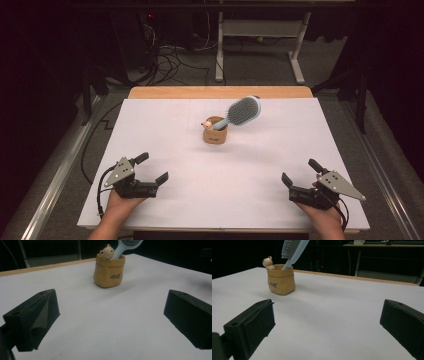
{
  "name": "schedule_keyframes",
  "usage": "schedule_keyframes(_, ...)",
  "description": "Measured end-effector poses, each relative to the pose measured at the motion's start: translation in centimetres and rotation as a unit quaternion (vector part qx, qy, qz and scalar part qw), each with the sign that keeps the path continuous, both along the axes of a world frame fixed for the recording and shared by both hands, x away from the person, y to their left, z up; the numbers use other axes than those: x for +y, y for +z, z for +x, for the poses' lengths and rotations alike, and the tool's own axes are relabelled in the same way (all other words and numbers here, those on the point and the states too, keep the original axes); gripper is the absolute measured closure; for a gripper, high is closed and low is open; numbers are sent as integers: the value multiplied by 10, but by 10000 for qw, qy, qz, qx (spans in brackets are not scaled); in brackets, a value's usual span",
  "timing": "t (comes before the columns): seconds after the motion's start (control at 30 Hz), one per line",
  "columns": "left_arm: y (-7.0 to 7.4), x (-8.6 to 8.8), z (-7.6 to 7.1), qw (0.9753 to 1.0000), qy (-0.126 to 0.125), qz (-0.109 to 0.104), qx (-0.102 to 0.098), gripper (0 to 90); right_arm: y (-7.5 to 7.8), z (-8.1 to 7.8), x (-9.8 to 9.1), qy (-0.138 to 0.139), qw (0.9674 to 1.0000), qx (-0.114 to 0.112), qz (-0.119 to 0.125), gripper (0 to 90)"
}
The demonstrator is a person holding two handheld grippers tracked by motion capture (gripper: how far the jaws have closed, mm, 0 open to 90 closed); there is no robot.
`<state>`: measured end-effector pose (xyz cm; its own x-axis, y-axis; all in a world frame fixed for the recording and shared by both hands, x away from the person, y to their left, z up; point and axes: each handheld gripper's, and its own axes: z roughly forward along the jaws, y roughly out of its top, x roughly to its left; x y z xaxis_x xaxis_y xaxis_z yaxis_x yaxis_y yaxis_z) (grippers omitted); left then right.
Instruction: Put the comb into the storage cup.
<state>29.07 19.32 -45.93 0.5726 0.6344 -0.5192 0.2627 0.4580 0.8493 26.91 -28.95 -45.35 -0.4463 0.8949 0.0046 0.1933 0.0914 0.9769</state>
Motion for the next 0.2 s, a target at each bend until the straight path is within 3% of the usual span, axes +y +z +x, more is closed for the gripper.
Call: schedule_keyframes(0.2, 1, 0, 0, 10000, -9, -35, -11, 12, -2, 0, 0, 16, 10000, 49, -1, 2)
